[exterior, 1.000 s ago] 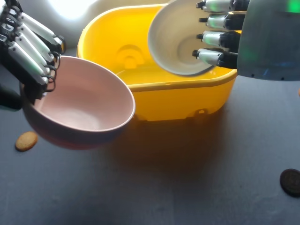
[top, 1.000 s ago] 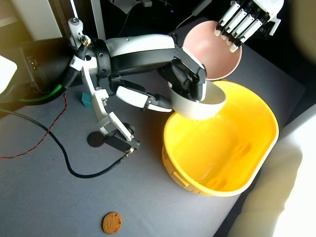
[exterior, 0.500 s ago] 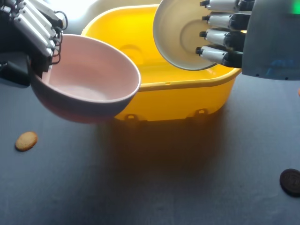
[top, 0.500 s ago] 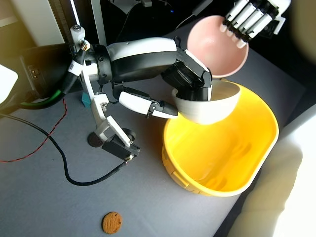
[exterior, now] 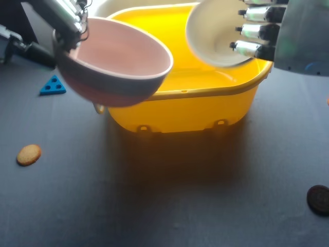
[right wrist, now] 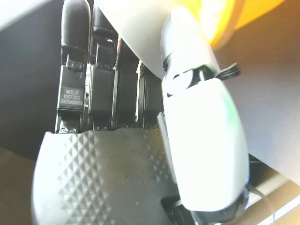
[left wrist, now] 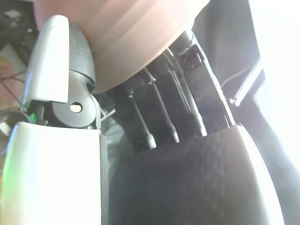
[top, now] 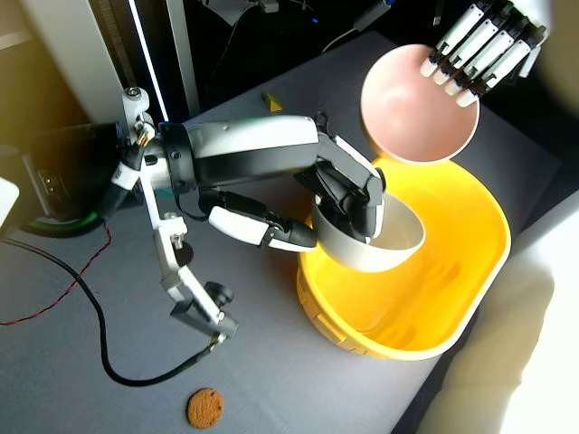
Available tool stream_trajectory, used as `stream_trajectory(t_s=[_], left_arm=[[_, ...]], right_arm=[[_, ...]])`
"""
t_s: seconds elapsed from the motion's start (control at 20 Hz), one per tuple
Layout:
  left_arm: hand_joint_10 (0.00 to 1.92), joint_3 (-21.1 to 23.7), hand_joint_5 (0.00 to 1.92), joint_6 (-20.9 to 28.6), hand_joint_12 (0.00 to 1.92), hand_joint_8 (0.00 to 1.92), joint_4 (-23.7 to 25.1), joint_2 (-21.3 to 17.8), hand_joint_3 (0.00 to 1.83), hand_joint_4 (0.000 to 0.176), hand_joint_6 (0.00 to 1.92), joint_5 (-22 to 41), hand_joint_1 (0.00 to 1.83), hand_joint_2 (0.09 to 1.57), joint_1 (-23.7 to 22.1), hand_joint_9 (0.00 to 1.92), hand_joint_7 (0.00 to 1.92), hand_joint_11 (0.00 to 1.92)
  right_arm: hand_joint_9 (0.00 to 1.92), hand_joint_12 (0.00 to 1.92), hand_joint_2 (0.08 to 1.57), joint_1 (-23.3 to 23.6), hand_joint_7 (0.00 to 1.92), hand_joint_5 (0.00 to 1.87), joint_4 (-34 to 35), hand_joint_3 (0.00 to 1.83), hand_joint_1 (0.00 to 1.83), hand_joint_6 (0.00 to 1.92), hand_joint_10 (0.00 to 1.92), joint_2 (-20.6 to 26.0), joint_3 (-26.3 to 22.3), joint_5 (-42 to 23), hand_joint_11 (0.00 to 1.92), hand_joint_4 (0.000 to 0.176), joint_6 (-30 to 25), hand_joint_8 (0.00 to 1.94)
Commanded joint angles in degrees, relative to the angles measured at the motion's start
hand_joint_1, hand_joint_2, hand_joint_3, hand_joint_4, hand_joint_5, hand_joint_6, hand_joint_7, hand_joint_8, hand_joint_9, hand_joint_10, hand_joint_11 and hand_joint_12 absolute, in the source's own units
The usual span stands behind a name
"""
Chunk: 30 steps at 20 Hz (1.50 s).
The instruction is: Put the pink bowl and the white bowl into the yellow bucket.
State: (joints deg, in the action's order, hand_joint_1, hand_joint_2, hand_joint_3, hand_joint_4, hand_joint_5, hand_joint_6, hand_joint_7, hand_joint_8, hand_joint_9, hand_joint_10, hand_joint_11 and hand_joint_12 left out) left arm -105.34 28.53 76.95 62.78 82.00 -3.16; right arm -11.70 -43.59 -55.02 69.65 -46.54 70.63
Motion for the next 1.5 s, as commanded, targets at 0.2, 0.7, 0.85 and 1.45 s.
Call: stream_trajectory(t_s=[0.2,0.7,0.85,1.45], left_arm=[[1.07,-2.62,0.95,0.07,1.02,1.11,-6.49,2.56,0.00,0.000,0.89,0.07,1.38,1.11,-1.26,0.89,1.02,0.64],[1.09,-5.97,0.97,-3.38,1.04,1.08,-6.03,8.64,0.00,0.000,0.90,-4.99,1.38,1.11,0.48,0.86,1.03,0.61],[1.08,-9.14,0.98,-4.08,1.09,1.02,-6.03,11.20,0.00,0.000,0.90,-5.99,1.38,1.10,1.00,0.89,1.05,0.65],[1.08,-15.00,0.96,-4.11,1.00,1.08,-5.67,14.57,0.00,0.000,0.92,-6.05,1.38,1.11,-1.23,0.88,1.02,0.62]], right_arm=[[0.87,1.11,1.19,0.41,0.90,0.78,7.35,0.00,1.22,1.30,0.79,-0.99,3.11,-3.84,0.65,0.000,-1.72,1.10],[0.96,1.09,1.19,0.25,0.90,0.77,8.42,0.00,1.19,1.30,0.51,-1.76,3.65,-2.90,0.72,0.001,-4.25,1.12],[1.10,1.03,1.19,0.23,0.91,0.79,8.56,0.00,1.18,1.28,0.21,-1.86,3.64,-2.89,0.75,0.010,-4.39,1.09],[1.20,1.03,1.16,0.27,0.98,0.81,8.57,0.00,1.20,1.24,0.08,-2.07,3.23,-2.84,0.77,0.000,-5.12,1.00]])
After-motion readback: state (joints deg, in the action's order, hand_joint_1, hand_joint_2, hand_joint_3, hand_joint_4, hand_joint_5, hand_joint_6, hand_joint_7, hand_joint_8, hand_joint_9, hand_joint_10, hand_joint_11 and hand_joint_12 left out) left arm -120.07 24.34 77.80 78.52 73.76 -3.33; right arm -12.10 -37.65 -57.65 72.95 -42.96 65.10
